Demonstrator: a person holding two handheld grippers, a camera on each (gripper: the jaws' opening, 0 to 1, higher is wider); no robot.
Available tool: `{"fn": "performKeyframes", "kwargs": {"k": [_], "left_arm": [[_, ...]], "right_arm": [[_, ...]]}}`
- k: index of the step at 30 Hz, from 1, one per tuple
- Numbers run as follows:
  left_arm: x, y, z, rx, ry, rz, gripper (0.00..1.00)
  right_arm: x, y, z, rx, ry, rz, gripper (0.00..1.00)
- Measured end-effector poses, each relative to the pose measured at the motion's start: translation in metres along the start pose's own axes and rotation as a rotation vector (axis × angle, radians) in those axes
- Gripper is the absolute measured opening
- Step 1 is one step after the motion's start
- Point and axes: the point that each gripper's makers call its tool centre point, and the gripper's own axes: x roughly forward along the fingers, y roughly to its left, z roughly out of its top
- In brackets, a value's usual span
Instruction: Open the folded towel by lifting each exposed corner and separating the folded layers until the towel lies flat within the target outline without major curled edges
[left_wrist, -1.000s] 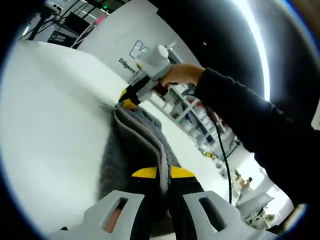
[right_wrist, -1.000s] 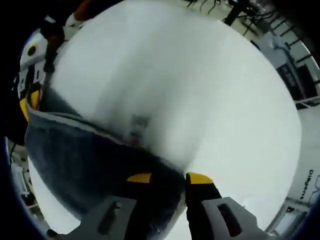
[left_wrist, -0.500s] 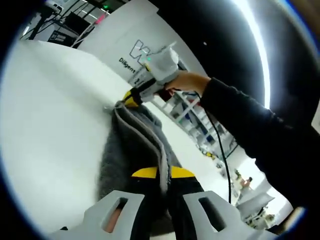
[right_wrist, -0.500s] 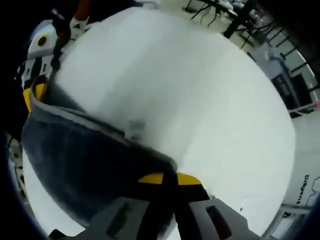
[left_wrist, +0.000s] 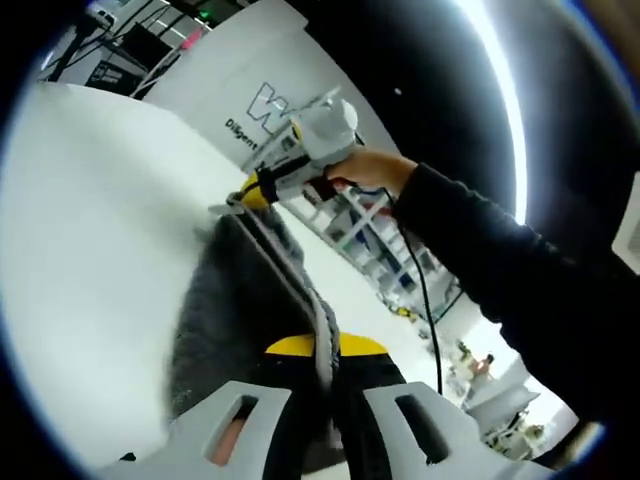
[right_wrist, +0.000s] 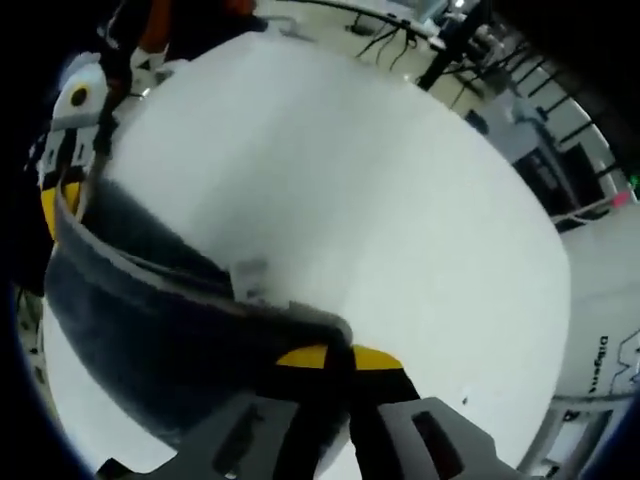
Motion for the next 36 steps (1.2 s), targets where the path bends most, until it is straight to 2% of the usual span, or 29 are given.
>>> {"fn": "performKeyframes", "kwargs": {"k": [11,19,36], "left_arm": [[0.010,-0.038,-0.002,0.052,0.004,-0.090,0.02],[0.021,-0.066,-0.002,0.114,0.014,-0.149,0.02],[0.036,-0.104,-0.010,0.187,0.031,-0.216,0.02]], "right_arm": [[-0.028,0.007,-0.001,0.016,-0.053,-0.079,0.00],[-0.060,0.008,-0.017,0.062,-0.073,-0.155,0.00],[-0.092,0.019,-0.044,0.072,-0.084,-0.247,0.00]]}}
